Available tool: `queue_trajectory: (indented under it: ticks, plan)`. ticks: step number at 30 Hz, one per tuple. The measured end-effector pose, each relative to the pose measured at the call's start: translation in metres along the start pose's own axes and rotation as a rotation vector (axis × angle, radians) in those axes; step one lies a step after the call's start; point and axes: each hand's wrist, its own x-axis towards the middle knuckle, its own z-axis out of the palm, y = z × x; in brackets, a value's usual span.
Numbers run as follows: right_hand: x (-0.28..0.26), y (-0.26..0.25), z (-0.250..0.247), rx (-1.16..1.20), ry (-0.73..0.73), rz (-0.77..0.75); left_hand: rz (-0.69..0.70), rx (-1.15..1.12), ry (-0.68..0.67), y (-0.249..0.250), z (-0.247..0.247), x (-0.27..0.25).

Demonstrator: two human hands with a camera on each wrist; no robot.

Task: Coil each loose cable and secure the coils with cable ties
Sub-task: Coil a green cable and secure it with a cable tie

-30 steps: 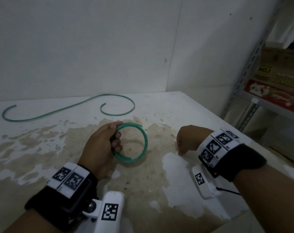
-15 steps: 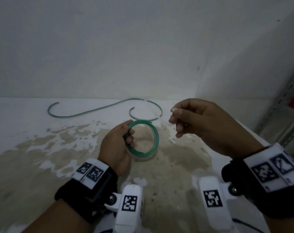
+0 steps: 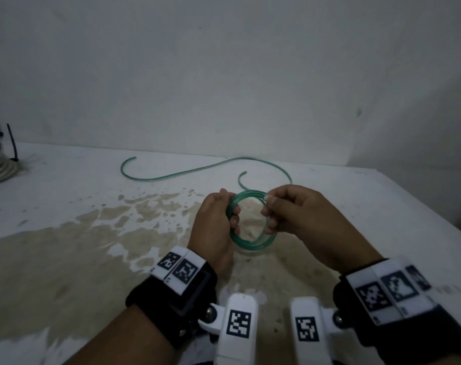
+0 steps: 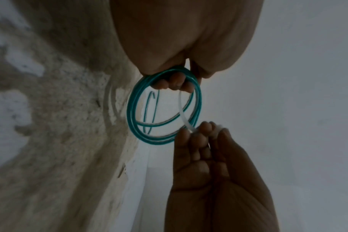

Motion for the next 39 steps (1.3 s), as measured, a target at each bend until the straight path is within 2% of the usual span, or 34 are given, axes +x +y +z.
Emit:
queue_trajectory:
  ticks: [4, 7, 9, 13, 15, 20, 26, 30, 39]
  plan:
    - [0.002, 0.005, 0.012, 0.011, 0.032, -0.085, -0.002, 0.069, 0.017, 0.001, 0.000, 0.001]
    - [0.002, 0.009, 0.016, 0.037, 0.049, -0.125, -0.028, 0.058, -0.029, 0.004, 0.000, -0.002]
    - [0.001, 0.012, 0.017, 0.054, 0.065, -0.129, -0.003, 0.130, -0.063, 0.006, 0.000, -0.004]
    - [-0.002, 0.016, 0.016, 0.098, 0.125, -0.136, 0.113, 0.334, 0.024, 0.010, -0.004, -0.002]
    - [-0.003, 0.018, 0.016, 0.019, 0.163, -0.188, 0.153, 0.415, 0.049, 0.011, -0.005, -0.003]
    - [-0.003, 0.024, 0.014, -0.123, 0.249, -0.220, 0.282, 0.640, -0.011, 0.012, -0.007, -0.004]
    - [-0.002, 0.025, 0.011, -0.140, 0.387, -0.250, 0.499, 0.993, -0.048, 0.013, -0.010, -0.006]
    - [-0.002, 0.025, 0.011, -0.149, 0.395, -0.270, 0.465, 1.064, -0.151, 0.017, -0.004, -0.011]
    - [-0.004, 0.025, 0.010, -0.124, 0.378, -0.307, 0.506, 1.126, -0.208, 0.020, -0.002, -0.015]
